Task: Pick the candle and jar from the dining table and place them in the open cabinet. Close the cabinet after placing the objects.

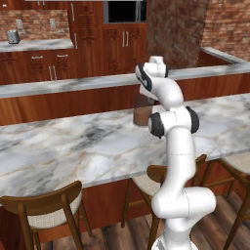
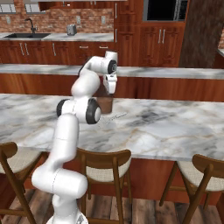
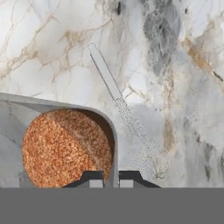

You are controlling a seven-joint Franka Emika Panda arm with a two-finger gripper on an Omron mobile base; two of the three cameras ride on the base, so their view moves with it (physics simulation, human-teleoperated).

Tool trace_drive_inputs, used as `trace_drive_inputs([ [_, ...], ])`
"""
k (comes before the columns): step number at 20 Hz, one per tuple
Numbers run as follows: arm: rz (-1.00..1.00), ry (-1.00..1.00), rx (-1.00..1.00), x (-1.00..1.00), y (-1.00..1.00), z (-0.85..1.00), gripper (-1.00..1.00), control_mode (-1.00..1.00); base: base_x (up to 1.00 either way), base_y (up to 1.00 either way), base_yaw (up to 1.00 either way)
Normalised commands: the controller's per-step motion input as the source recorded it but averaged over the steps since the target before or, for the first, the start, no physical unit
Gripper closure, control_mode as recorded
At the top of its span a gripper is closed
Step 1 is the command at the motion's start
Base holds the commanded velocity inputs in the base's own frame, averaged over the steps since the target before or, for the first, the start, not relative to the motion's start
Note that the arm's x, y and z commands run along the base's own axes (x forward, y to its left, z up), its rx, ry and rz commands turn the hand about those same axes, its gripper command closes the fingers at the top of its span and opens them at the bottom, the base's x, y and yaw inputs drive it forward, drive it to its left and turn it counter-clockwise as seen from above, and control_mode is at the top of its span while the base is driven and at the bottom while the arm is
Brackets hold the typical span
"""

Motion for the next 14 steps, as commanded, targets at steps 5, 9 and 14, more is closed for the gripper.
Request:
trace_drive_inputs([
  [5,0.15,-0.09,0.03,-1.0,-0.01,0.0,1.0,-1.0,0.0,0.0,0.0],
  [9,0.2,-0.1,0.02,-1.0,-0.03,0.06,1.0,-1.0,0.0,0.0,0.0],
  [14,0.21,-0.1,0.0,-0.77,0.0,0.67,1.0,-1.0,0.0,0.0,0.0],
])
